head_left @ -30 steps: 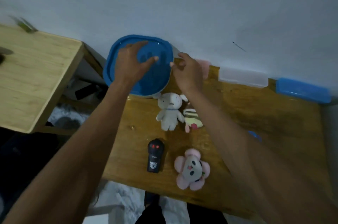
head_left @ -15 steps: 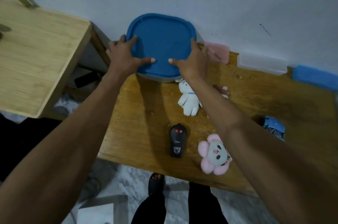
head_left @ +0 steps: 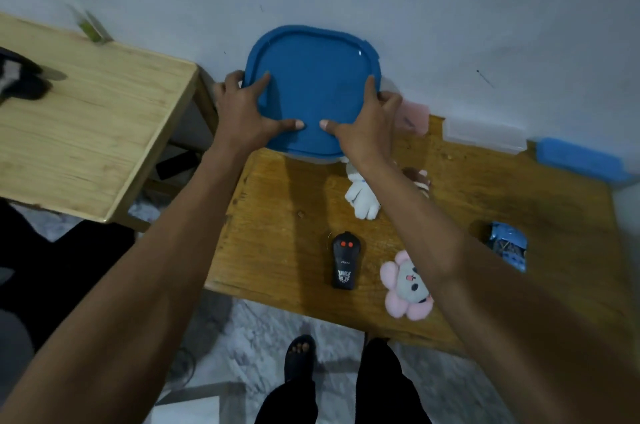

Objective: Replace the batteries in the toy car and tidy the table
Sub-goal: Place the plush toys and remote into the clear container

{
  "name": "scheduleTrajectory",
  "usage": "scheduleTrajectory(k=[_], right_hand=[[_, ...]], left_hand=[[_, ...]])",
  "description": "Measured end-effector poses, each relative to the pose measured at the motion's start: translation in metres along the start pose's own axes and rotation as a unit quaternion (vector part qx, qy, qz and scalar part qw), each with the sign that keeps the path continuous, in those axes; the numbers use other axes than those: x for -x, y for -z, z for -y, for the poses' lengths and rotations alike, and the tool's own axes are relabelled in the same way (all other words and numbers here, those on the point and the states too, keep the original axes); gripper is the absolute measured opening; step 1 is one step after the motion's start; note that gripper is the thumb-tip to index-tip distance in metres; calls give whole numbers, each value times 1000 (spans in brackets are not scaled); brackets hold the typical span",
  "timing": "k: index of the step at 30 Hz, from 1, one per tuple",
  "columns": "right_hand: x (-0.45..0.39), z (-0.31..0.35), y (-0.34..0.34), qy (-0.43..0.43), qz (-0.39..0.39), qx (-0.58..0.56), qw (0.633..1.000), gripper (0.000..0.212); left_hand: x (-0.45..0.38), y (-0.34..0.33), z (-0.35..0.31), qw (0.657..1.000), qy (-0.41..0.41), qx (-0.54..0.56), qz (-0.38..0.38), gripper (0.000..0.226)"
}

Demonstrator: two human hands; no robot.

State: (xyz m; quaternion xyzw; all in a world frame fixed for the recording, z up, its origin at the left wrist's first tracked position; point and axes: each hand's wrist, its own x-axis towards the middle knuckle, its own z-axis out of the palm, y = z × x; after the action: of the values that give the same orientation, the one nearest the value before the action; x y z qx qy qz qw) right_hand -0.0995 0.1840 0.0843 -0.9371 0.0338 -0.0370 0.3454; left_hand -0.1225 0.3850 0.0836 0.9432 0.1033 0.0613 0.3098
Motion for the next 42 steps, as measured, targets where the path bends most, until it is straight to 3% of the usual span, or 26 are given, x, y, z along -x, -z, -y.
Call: scheduleTrajectory(k=[6, 15, 23, 29, 33, 38, 42], right_hand=[[85, 12, 6, -9, 15, 29, 999, 108], [207, -15, -31, -68, 51, 76, 993, 110], [231, -17, -45, -111, 157, 147, 970, 108], [227, -16, -54, -126, 235, 214, 940, 104], [218, -17, -49, -117, 211, 197, 950, 84], [184, -35, -18, -94, 74, 109, 987, 54], [142, -66, 12, -107, 0, 37, 994, 43]], left_hand=[[75, 25, 17, 1000, -3, -8, 16, 122], [180, 0, 84, 999, 6, -23, 47, 119], [205, -18, 120, 992, 55, -30, 106, 128], [201, -27, 128, 983, 56, -103, 139, 113], [204, -28, 118, 984, 62, -115, 125, 107], [188, -44, 73, 998, 15, -43, 43, 91], [156, -76, 9, 996, -34, -4, 78, 72]])
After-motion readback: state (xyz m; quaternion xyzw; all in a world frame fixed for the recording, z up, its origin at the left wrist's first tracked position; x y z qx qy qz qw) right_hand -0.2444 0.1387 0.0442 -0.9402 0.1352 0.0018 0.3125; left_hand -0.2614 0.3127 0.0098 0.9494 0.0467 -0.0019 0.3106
